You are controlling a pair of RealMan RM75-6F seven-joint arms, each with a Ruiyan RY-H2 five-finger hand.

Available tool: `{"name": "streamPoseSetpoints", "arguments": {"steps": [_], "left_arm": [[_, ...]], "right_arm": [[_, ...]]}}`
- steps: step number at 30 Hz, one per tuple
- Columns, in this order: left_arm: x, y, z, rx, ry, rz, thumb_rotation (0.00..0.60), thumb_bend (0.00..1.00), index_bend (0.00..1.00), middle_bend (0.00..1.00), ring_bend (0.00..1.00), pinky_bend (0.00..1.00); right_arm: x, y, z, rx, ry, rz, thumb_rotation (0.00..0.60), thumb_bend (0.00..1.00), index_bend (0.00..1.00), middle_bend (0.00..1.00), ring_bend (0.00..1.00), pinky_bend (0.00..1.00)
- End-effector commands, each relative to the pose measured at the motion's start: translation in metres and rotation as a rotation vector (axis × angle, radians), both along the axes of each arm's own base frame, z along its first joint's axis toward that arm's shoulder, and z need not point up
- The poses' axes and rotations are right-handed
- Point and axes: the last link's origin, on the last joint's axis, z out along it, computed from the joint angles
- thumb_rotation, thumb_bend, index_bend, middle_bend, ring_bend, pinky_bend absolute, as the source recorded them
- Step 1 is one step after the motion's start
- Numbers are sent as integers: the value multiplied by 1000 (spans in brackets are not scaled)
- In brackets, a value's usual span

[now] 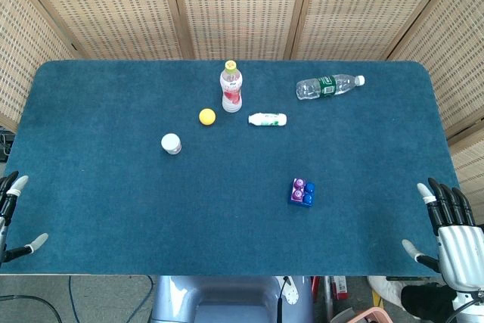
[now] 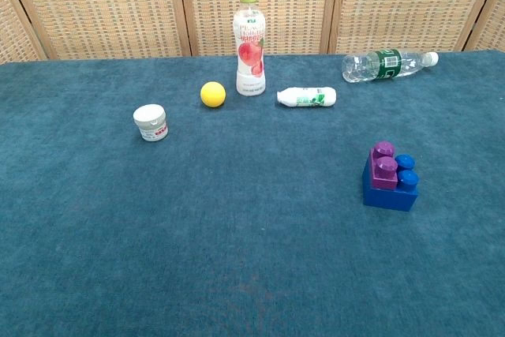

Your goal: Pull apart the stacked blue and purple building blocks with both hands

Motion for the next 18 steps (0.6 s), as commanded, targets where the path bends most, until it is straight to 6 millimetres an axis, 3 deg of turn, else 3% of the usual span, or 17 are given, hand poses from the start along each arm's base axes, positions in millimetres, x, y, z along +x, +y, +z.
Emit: {"name": "streamPoseSetpoints", "arguments": {"steps": [1, 4, 9, 14, 18], "left_arm": [[-1, 1, 0, 1, 3, 2, 600, 0, 0, 0, 0, 0], [-1, 2, -1, 2, 2, 5, 600, 0, 0, 0, 0, 0], [-2, 5, -2, 6, 7, 9, 600, 0, 0, 0, 0, 0], [0, 8, -3, 8, 14, 11, 600, 0, 0, 0, 0, 0], [0, 13, -6, 1, 21, 21, 600, 0, 0, 0, 0, 0]], "right_arm": [[0, -1, -2, 9, 3, 0, 600, 0, 0, 0, 0, 0], [-1, -4, -5, 29, 5, 0, 600, 0, 0, 0, 0, 0], [1, -27, -16, 107, -1, 15, 600, 0, 0, 0, 0, 0], [14, -66, -28, 199, 5, 68, 600, 0, 0, 0, 0, 0], [37, -101, -49, 334, -38, 111, 600, 0, 0, 0, 0, 0]]}}
